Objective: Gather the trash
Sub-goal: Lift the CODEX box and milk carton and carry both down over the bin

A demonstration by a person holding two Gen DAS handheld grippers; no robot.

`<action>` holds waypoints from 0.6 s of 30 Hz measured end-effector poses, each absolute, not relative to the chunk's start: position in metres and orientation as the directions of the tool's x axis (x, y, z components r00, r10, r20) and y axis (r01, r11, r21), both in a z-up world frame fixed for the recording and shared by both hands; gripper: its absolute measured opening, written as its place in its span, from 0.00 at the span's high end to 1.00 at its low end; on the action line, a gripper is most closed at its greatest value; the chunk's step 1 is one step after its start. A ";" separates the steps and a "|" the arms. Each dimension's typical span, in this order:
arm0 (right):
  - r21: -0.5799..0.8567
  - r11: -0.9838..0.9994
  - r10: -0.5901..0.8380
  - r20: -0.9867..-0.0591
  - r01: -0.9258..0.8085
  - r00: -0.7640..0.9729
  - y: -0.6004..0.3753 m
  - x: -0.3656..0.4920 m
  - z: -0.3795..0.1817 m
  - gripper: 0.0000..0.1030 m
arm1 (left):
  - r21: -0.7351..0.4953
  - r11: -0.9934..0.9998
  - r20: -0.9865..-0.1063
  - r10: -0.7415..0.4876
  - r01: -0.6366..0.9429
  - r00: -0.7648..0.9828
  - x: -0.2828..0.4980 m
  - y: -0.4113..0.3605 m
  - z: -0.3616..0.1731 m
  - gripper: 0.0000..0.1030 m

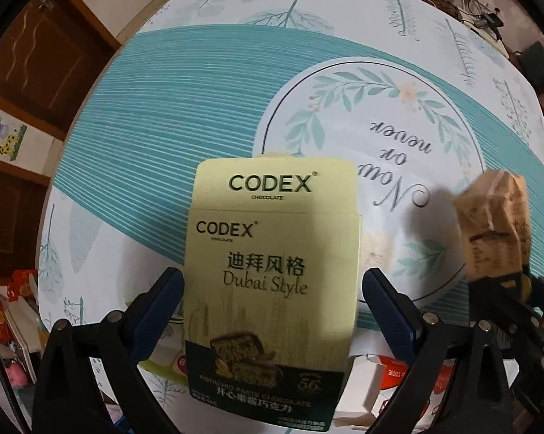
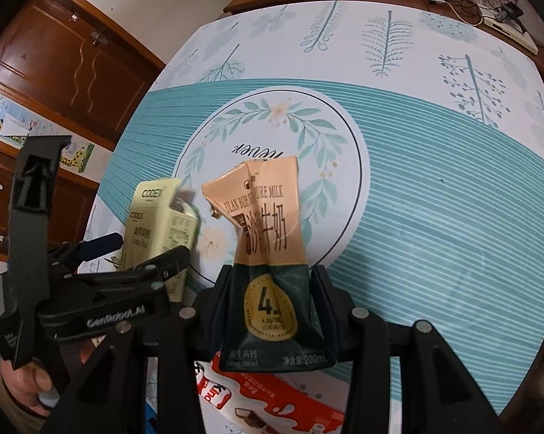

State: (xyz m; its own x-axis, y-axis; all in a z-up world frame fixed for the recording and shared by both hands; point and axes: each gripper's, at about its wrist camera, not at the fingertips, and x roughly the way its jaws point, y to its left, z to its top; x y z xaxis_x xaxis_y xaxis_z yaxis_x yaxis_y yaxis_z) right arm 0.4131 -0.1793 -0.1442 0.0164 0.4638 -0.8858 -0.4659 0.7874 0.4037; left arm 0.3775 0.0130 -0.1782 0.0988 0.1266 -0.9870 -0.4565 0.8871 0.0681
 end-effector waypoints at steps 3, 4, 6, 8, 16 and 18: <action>0.403 0.795 0.464 -0.886 -0.454 0.024 -0.184 0.409 -0.142 0.58 | -0.004 0.866 -0.995 0.049 -0.500 0.092 0.375 0.024 -0.187 0.05; 0.404 0.796 0.464 -0.885 -0.451 0.027 -0.186 0.407 -0.141 0.58 | -0.019 0.858 -0.996 0.031 -0.513 0.087 0.374 0.027 -0.191 0.05; 0.404 0.800 0.464 -0.885 -0.443 0.032 -0.188 0.404 -0.140 0.58 | -0.034 0.849 -0.997 0.010 -0.527 0.079 0.373 0.032 -0.197 0.05; 0.405 0.804 0.464 -0.885 -0.435 0.033 -0.190 0.401 -0.140 0.58 | -0.045 0.848 -0.997 -0.003 -0.529 0.081 0.371 0.033 -0.200 0.08; 0.413 0.814 0.470 -0.881 -0.407 0.045 -0.195 0.388 -0.138 0.58 | -0.046 0.871 -0.985 0.042 -0.490 0.166 0.366 0.024 -0.179 0.10; 0.416 0.813 0.478 -0.877 -0.407 0.059 -0.195 0.385 -0.133 0.58 | -0.060 0.873 -0.980 0.040 -0.484 0.194 0.364 0.023 -0.168 0.10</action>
State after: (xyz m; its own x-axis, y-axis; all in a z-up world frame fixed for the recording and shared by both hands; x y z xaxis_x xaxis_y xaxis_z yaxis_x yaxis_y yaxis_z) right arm 0.3846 -0.1947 -0.1330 0.0590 0.4776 -0.8766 -0.4069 0.8134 0.4158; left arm 0.3643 0.0232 -0.1681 0.1941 0.0402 -0.9802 -0.4841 0.8729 -0.0601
